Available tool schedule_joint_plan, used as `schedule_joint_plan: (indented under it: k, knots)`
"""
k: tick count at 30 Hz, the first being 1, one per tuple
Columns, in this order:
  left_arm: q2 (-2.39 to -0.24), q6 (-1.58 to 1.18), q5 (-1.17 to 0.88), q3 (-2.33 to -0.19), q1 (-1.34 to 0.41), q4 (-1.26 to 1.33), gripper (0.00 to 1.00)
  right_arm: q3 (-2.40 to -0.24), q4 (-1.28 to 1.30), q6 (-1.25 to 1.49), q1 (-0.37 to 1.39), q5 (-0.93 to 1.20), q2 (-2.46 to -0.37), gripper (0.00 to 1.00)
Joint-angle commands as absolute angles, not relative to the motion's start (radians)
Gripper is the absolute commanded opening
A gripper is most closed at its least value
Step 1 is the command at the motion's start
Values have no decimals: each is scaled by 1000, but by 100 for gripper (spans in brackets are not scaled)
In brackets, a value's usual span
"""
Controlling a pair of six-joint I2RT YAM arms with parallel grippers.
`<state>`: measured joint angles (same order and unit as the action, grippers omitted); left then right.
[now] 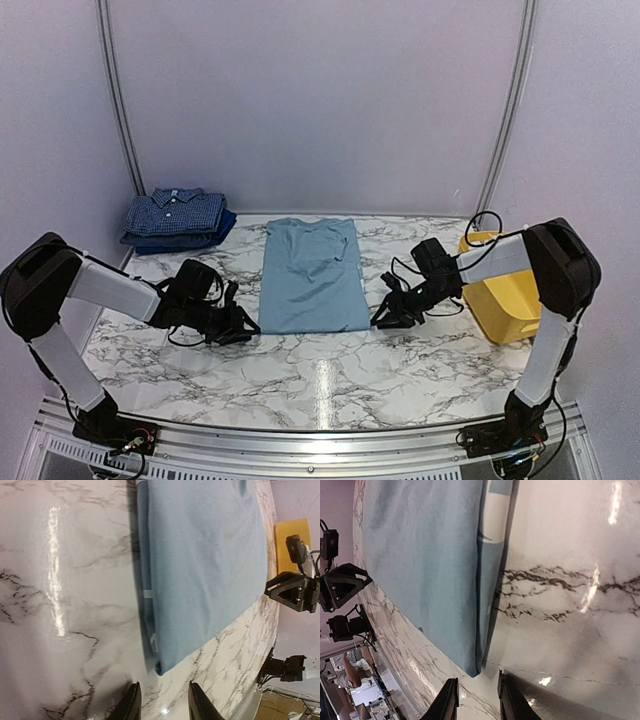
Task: Fold and stack the mixed laundry pile
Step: Smooth out the 2/3-rectangle-folded T-shirt at the center of the board, then pick up the 2/3-rectangle-folded T-shirt from the center of the board.
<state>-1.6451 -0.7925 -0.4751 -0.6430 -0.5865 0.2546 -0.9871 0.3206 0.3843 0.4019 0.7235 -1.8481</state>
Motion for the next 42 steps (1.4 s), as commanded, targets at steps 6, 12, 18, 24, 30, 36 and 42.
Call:
schedule_joint_plan:
  k: [6,12,18,24,30,36,42]
  knots:
    - [-1711,-735,-408,-700,-595,130,33,-1042,356,339,463,671,-1934,29]
    - [-1740,-727,-418,-718,-598,140,29,-1039,353,342,472,659,-1937,26]
    - [-1760,-717,-418,-726,-601,142,22,-1024,355,340,472,649,-1934,19]
    - [-1739,-709,-428,-727,-608,139,0,-1013,334,358,476,674,-1908,0]
    - [-1651,-737,-440,-673,-655,122,0,-947,316,408,517,696,-1819,0]
    - [-1477,-825,-403,-554,-768,78,0,-796,304,492,581,700,-1651,0]
    - [-1147,-951,-363,-425,-925,-64,0,-657,338,643,710,703,-1396,0]
